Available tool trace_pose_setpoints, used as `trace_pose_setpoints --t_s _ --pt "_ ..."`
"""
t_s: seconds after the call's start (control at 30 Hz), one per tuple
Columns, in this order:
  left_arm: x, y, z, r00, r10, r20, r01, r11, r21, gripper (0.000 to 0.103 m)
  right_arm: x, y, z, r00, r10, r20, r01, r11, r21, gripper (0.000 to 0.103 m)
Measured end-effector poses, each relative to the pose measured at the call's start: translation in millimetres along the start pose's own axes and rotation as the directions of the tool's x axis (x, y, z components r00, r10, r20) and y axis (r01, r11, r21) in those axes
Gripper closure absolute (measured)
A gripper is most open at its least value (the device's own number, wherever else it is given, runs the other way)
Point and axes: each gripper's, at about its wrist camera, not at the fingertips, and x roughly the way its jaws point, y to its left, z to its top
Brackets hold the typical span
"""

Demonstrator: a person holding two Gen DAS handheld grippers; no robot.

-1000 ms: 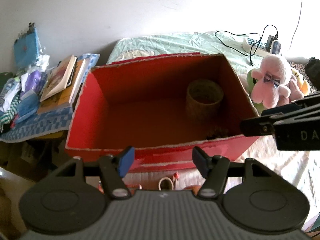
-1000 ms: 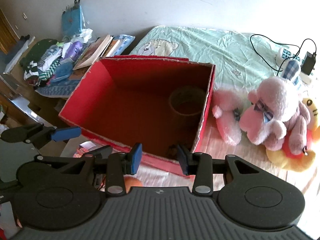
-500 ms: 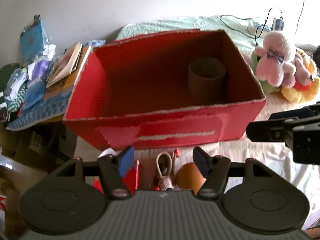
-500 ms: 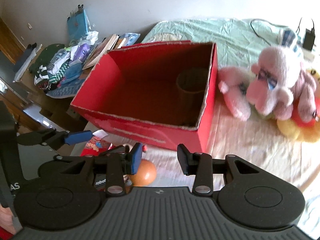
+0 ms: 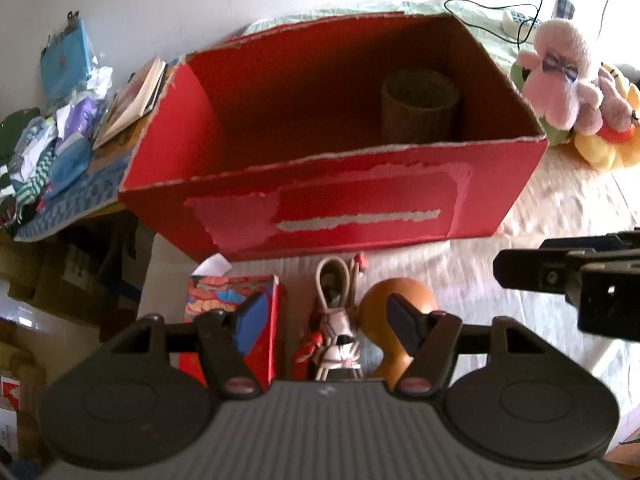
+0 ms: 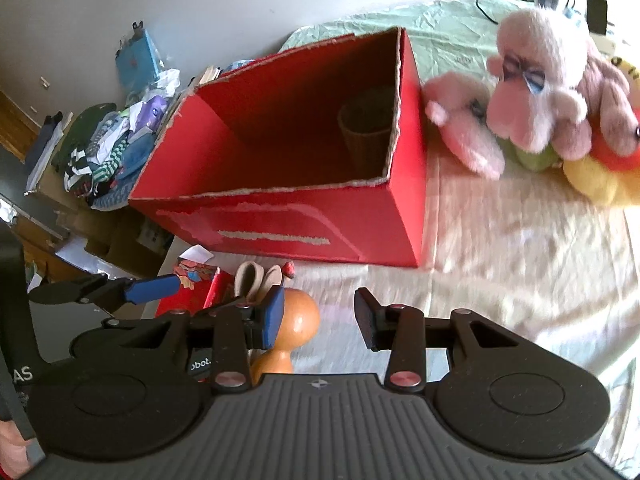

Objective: Organize objects
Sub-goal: 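Withdraw the right gripper and move it to the orange wooden figure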

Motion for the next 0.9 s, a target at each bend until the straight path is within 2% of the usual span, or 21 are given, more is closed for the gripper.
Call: trace_pose_setpoints --t_s 0.37,0.9 --pt "9.4 4.0 -9.7 0.999 0.001 -0.033 -0.001 1.000 -0.002 0.033 8.4 -2.0 -16.6 0.999 -0.002 0.033 0.001 0.999 0.033 0.061" --pt "17.2 5.1 -18.9 0.998 0.006 -0.060 -0.006 1.000 -0.001 0.027 19.1 -9.0 -28.7 0.998 0.057 0.005 -0.057 0.991 0.119 0.061"
